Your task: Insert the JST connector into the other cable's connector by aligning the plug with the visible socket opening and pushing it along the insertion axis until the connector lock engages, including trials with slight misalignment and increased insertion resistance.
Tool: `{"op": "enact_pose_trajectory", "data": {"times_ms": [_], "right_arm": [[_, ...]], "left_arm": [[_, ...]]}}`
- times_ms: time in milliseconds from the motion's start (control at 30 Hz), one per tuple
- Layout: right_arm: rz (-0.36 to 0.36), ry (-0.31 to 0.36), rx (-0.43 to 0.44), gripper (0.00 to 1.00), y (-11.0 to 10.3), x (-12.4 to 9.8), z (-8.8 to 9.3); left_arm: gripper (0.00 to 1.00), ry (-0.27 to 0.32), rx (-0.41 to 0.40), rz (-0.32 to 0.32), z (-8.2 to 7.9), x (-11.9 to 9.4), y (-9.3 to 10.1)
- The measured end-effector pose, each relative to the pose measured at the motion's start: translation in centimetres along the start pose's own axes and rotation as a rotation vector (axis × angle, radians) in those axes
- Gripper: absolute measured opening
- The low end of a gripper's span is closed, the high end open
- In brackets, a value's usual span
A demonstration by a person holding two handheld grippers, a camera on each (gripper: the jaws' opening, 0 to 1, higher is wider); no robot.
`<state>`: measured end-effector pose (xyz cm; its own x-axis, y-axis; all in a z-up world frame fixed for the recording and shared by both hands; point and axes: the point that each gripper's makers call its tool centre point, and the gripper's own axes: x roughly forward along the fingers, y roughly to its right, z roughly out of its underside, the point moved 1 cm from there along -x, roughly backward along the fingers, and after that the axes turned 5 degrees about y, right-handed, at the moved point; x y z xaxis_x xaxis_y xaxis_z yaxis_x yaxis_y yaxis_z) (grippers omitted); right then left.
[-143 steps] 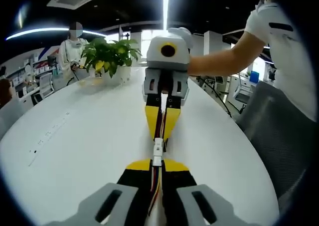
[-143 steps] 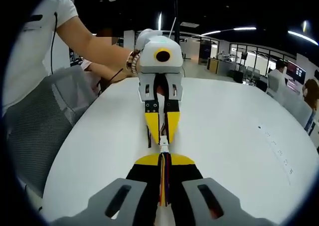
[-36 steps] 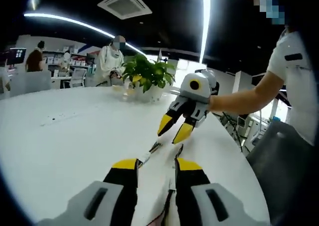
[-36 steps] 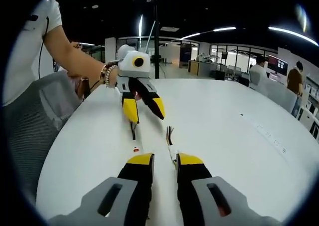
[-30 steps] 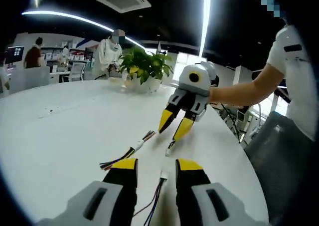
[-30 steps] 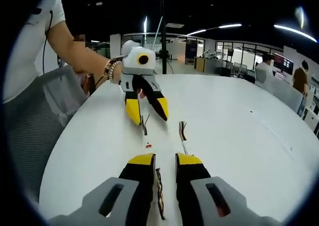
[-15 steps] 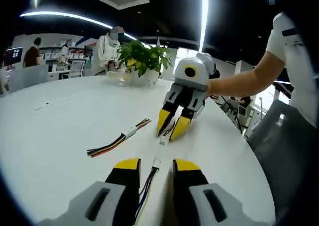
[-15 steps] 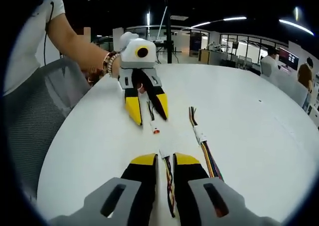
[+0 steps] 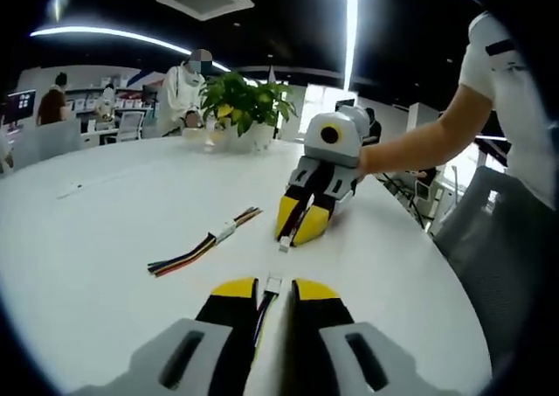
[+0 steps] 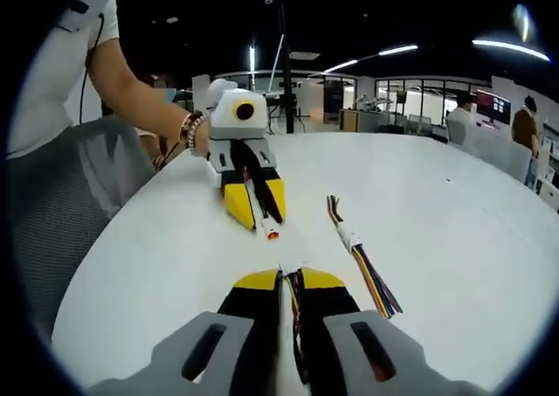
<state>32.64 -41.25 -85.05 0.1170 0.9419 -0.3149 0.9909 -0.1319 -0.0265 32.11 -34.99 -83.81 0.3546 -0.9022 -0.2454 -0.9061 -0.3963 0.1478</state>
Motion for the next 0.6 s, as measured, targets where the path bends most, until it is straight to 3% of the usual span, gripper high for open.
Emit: {"op": "enact_pose_trajectory", "data": {"times_ms": [100,300,600], "right_arm": [[0.016,0.035,0.008,0.04,-0.18,-0.09,-0.1],[0.031,0.082,0.045,0.02,-0.23,-0.32,-0.13],[0.051,0.097,0.079,0.01,-0.07,-0.49,-0.35]], "left_arm": [[0.01,-0.004,0.034,0.001,0.03,0.14,-0.14],[0.01,-0.001,0.066,0.019,0.04,0.11,-0.04],[0.0,0.01,0.017,0.065,0.12,-0.14,0.25]]}}
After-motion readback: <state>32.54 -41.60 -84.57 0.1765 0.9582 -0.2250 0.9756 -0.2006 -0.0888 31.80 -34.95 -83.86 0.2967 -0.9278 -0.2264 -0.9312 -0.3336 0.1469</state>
